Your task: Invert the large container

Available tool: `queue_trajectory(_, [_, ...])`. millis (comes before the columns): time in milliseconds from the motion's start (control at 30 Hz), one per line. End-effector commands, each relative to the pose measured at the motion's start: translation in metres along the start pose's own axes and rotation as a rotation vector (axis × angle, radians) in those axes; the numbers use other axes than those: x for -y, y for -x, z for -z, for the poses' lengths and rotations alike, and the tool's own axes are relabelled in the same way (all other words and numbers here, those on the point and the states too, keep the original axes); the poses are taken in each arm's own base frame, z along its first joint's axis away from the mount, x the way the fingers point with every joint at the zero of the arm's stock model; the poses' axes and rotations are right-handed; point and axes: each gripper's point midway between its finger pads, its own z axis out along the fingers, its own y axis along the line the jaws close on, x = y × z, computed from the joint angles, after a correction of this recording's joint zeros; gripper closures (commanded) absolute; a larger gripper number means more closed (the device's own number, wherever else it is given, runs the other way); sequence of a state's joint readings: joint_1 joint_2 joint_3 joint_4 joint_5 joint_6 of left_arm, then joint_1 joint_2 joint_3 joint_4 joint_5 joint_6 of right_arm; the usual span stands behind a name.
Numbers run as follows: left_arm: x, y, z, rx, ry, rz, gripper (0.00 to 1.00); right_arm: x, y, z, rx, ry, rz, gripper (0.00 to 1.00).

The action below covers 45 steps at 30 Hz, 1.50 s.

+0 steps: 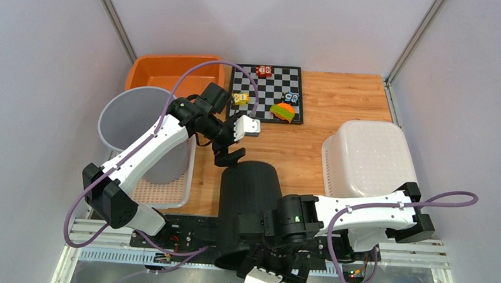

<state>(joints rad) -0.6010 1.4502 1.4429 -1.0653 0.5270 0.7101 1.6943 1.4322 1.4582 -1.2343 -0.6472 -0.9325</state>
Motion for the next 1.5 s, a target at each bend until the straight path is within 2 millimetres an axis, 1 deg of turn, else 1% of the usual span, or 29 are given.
queue_trajectory(0, [-0.007,0.007,0.005,0.003,0.036,-0.013,0.00,0.040,-0.031,0.028,-0.154,-0.303,-0.017,0.00])
queue_trajectory(200, [-0.016,0.008,0.004,0.001,0.077,-0.002,0.00,0.065,-0.065,0.062,-0.220,-0.540,-0.056,0.00])
queue_trajectory(267, [-0.020,0.010,0.004,0.002,0.091,0.004,0.00,0.074,-0.082,0.076,-0.239,-0.625,-0.092,0.00])
queue_trajectory(367, [-0.024,0.013,0.003,0.006,0.101,0.009,0.00,0.085,-0.098,0.099,-0.253,-0.753,-0.116,0.00])
queue_trajectory(433, [-0.027,0.014,0.001,0.005,0.105,0.016,0.00,0.087,-0.104,0.109,-0.258,-0.796,-0.125,0.00])
queue_trajectory(500, [-0.029,0.013,-0.003,0.000,0.102,0.031,0.00,0.079,-0.099,0.112,-0.228,-0.798,-0.106,0.00])
queue_trajectory(567, [-0.030,0.014,-0.006,0.001,0.095,0.041,0.00,0.066,-0.084,0.115,-0.161,-0.781,-0.077,0.00])
queue_trajectory(633, [-0.032,0.013,-0.009,-0.001,0.094,0.050,0.00,0.061,-0.073,0.125,-0.125,-0.802,-0.060,0.00])
queue_trajectory(700, [-0.034,0.013,-0.011,-0.005,0.095,0.056,0.00,0.061,-0.069,0.138,-0.127,-0.854,-0.048,0.00])
queue_trajectory(767, [-0.035,0.014,-0.011,-0.004,0.095,0.058,0.00,0.065,-0.070,0.151,-0.145,-0.918,-0.049,0.00])
queue_trajectory(800, [-0.036,0.015,-0.012,-0.003,0.093,0.059,0.00,0.070,-0.073,0.158,-0.160,-0.964,-0.059,0.00])
queue_trajectory(867, [-0.036,0.017,-0.012,0.001,0.091,0.062,0.00,0.081,-0.083,0.165,-0.191,-1.043,-0.079,0.00])
queue_trajectory(900, [-0.036,0.018,-0.011,0.004,0.090,0.062,0.00,0.090,-0.095,0.168,-0.227,-1.100,-0.096,0.00])
queue_trajectory(967, [-0.035,0.020,-0.008,0.012,0.095,0.058,0.00,0.099,-0.119,0.166,-0.300,-1.154,-0.126,0.00])
queue_trajectory(1033, [-0.034,0.021,-0.005,0.019,0.102,0.052,0.00,0.104,-0.148,0.165,-0.355,-1.200,-0.172,0.00])
queue_trajectory(1100, [-0.032,0.022,-0.001,0.026,0.109,0.042,0.00,0.106,-0.170,0.167,-0.376,-1.235,-0.223,0.02])
queue_trajectory(1133, [-0.031,0.022,0.001,0.030,0.117,0.037,0.00,0.106,-0.180,0.169,-0.388,-1.258,-0.250,0.04])
queue_trajectory(1167, [-0.031,0.023,0.005,0.035,0.130,0.032,0.00,0.107,-0.187,0.174,-0.401,-1.289,-0.272,0.09])
queue_trajectory(1200, [-0.030,0.023,0.009,0.039,0.142,0.029,0.00,0.107,-0.194,0.178,-0.415,-1.314,-0.290,0.15])
queue_trajectory(1267, [-0.030,0.023,0.015,0.051,0.162,0.023,0.00,0.107,-0.201,0.186,-0.425,-1.360,-0.307,0.28])
queue_trajectory(1333, [-0.031,0.025,0.023,0.074,0.182,0.026,0.00,0.106,-0.200,0.190,-0.409,-1.390,-0.312,0.43])
queue_trajectory(1400, [-0.033,0.026,0.032,0.101,0.201,0.037,0.00,0.106,-0.195,0.194,-0.378,-1.409,-0.312,0.59])
queue_trajectory(1467, [-0.035,0.028,0.041,0.127,0.218,0.045,0.00,0.107,-0.189,0.196,-0.348,-1.419,-0.315,0.72])
